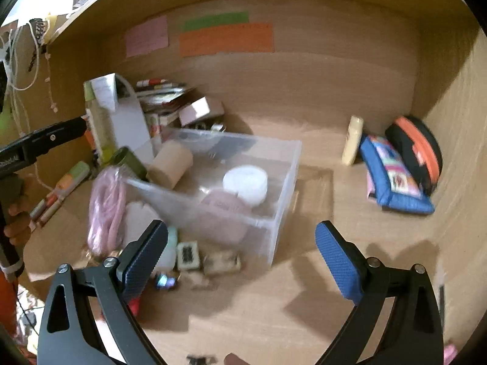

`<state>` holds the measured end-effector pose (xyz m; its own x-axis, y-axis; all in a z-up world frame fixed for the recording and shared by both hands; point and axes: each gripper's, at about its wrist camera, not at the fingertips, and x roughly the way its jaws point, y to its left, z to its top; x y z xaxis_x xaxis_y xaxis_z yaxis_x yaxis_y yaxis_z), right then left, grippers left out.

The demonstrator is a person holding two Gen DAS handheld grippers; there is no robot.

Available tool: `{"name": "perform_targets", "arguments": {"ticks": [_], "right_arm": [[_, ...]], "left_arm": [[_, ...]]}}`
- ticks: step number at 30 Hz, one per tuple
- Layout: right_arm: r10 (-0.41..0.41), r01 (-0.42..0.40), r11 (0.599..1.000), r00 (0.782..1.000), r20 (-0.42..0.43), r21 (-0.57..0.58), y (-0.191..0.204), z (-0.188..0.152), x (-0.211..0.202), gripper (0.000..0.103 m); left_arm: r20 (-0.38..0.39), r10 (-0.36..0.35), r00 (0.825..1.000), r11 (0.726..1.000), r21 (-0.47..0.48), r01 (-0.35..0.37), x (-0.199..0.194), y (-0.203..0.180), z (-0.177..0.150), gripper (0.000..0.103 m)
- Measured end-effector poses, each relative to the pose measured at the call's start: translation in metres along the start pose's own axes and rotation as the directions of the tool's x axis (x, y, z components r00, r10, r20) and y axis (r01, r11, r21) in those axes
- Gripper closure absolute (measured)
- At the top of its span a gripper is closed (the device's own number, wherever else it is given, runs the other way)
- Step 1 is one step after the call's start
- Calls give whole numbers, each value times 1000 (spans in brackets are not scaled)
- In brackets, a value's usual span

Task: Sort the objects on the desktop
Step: 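Withdraw both tools from the box back toward the pile, then grasp the bagged pink rope with the left tool while the right tool grasps the small black item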

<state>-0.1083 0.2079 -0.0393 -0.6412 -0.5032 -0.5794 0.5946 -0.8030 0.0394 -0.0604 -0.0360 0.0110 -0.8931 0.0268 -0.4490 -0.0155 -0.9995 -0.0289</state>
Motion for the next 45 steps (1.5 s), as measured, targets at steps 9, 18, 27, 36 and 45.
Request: {"name": "perform_targets", "arguments": {"ticks": [9,18,27,36,45], "right_arm": [[-32,33,999,999,7,-20,6,-42,-21,6],[20,-21,1000,996,-82,-12,7,-76,-23,8],[90,-92,996,983,-158,-7,11,-102,-22,32],[104,-116,992,978,-181,-58,25,-105,-14,58],[108,-123,990,976,-187,-75,31,-102,-9,86]], "left_arm": [[-169,-43,985,995,-91,28,4,27,-46,2],[-258,-71,963,990,-139,36,30,20,-72,2],[-329,-106,938,981,-191,44,61,11,-74,2],[-386,-115,915,970,-241,21,92,8,-79,2],[-365,-149,919,960,-276,47,97,8,-79,23]]}}
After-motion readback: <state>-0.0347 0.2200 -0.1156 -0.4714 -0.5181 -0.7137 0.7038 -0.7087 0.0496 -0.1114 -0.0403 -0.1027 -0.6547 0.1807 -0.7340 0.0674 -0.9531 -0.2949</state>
